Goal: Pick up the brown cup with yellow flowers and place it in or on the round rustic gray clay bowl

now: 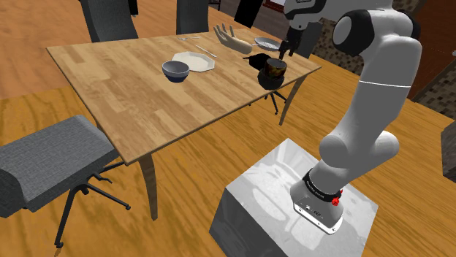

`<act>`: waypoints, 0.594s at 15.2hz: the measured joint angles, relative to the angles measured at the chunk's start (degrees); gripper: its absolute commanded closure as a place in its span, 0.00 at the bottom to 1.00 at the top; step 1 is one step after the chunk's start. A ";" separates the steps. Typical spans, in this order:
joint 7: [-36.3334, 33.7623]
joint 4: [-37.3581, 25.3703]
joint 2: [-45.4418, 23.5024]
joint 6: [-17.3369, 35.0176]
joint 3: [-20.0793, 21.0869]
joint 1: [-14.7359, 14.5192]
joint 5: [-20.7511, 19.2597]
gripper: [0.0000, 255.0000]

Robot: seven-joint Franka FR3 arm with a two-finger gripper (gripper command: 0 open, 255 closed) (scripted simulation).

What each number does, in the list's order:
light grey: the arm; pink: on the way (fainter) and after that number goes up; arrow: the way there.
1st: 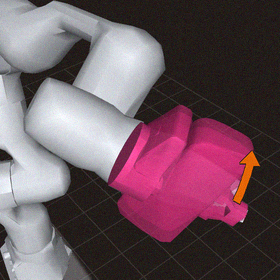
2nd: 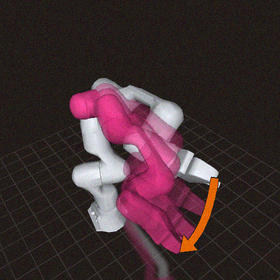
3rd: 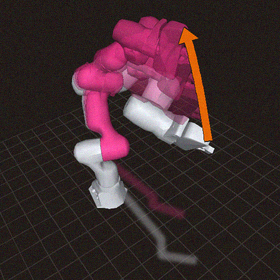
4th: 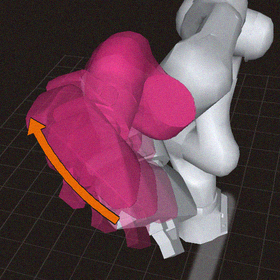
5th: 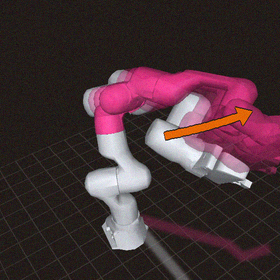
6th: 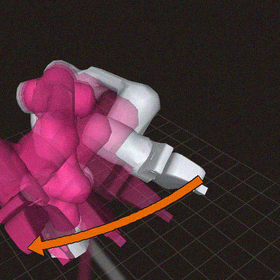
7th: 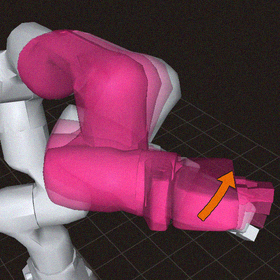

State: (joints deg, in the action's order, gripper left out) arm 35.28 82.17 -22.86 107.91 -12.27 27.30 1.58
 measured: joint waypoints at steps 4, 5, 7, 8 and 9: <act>-0.10 -3.88 0.52 -4.37 -0.04 -0.04 -0.11 0.00; -0.09 -3.95 0.61 -4.55 -0.05 -0.03 -0.13 0.00; -0.06 -4.00 0.65 -4.66 -0.06 -0.02 -0.13 0.00; -0.06 -4.01 0.66 -4.69 -0.06 -0.01 -0.13 0.00; -0.05 -4.01 0.66 -4.70 -0.06 -0.01 -0.14 0.00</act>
